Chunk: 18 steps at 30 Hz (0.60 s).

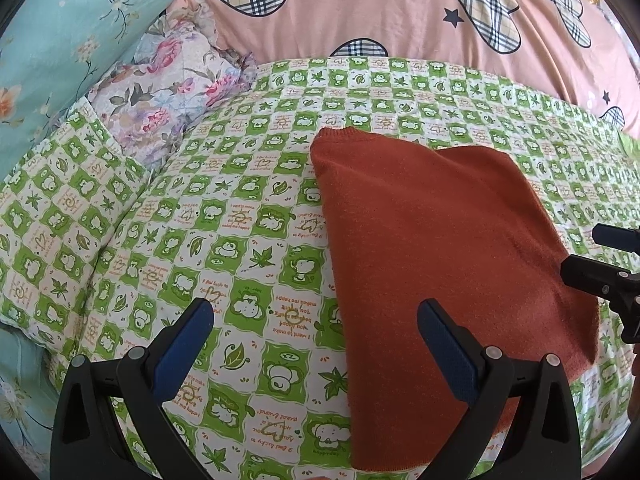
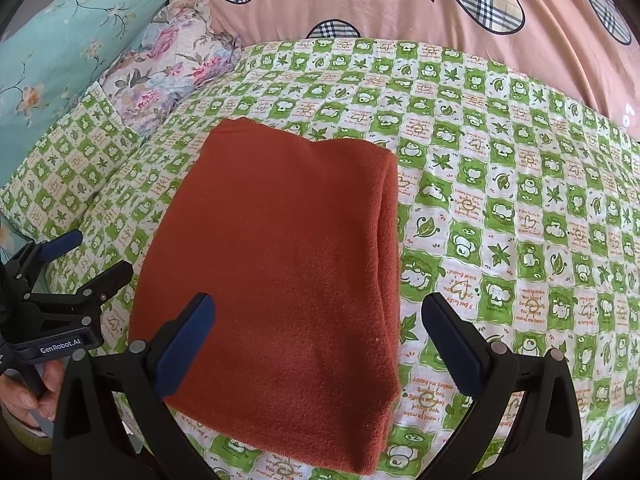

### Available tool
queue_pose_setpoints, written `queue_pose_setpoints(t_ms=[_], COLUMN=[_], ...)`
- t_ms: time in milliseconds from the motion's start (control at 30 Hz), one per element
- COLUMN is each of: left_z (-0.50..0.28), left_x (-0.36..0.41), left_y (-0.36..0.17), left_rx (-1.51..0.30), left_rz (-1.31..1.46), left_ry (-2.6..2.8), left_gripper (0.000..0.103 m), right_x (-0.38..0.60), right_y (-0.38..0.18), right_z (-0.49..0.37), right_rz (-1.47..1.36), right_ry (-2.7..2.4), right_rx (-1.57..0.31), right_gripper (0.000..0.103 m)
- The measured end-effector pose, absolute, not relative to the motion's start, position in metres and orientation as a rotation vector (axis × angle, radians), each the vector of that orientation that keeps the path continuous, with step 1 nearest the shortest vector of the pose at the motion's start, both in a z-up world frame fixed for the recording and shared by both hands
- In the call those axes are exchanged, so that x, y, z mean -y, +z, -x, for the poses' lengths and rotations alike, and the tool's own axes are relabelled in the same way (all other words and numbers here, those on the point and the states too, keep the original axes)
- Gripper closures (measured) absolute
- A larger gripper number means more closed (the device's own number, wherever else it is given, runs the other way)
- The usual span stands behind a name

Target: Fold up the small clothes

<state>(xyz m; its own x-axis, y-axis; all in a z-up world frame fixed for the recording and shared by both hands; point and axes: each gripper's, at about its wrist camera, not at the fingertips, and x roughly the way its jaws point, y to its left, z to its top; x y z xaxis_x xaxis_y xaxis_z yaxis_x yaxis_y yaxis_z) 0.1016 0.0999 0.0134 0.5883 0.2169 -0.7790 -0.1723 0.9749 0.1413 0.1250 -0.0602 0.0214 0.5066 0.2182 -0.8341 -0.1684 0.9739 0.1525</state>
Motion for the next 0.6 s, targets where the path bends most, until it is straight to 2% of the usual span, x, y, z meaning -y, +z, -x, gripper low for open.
queue_pose_setpoints(t_ms=[600], left_z=[-0.1064], left_x=[-0.0974], left_y=[0.0171], left_rx=[-0.902], left_rz=[-0.063], left_ry=[0.198], left_gripper=[0.001], right_x=[0.0659], right_y=[0.0309], right_z=[-0.1226], right_rz=[-0.056], right_ry=[0.232], right_rx=[-0.992], right_gripper=[0.0])
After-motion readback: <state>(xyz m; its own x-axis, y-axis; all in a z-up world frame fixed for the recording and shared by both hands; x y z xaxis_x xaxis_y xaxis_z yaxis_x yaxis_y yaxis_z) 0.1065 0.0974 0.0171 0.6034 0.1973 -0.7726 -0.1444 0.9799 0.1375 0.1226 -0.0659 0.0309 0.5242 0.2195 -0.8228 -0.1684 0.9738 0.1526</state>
